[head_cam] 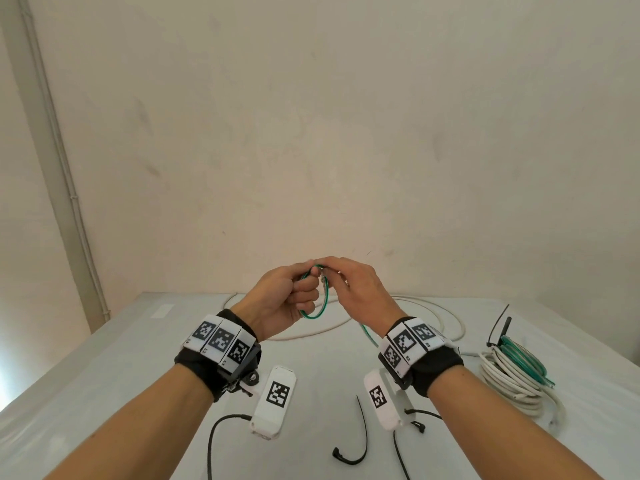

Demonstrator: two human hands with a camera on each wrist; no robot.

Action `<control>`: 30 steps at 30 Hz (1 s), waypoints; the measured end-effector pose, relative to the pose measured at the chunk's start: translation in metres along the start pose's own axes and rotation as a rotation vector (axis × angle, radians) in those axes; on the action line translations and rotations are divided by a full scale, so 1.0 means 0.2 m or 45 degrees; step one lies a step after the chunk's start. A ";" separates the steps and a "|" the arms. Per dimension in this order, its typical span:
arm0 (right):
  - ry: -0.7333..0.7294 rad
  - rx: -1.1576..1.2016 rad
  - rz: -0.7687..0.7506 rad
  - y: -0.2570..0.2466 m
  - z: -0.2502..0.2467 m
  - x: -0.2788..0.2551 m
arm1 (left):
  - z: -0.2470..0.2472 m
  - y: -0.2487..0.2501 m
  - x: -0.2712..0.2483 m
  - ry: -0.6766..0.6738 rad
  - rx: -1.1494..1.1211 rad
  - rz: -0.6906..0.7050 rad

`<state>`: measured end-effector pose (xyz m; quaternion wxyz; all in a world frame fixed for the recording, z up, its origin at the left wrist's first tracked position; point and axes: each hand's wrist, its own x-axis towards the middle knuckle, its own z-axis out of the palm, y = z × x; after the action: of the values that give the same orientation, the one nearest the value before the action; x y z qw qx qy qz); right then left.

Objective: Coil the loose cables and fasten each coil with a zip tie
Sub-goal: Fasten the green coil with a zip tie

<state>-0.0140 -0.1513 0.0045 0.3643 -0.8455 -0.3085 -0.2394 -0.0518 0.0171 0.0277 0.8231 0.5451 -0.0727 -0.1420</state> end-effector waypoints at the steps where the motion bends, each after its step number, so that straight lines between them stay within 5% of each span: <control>1: -0.007 0.016 0.013 -0.01 -0.01 0.00 | 0.00 0.00 0.00 -0.030 -0.030 -0.004; 9: 0.011 0.191 0.113 -0.03 -0.04 -0.02 | -0.02 0.00 -0.02 -0.218 -0.223 -0.067; 16: -0.032 0.232 0.344 0.00 0.03 -0.01 | 0.02 0.09 -0.03 -0.276 -0.300 0.212; 23: -0.179 0.379 0.426 -0.09 0.13 0.02 | 0.03 0.21 0.03 -0.109 -0.270 0.429; 28: -0.300 0.119 0.291 -0.15 0.13 0.02 | -0.01 0.21 0.05 -0.025 -0.153 0.631; 30: -0.297 0.057 0.241 -0.17 0.13 0.02 | -0.03 0.21 0.05 0.033 0.119 0.734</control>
<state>-0.0311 -0.1115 0.0063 0.3657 -0.8845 -0.2730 -0.0972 -0.0336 0.0341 0.0630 0.8044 0.5409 -0.2205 0.1082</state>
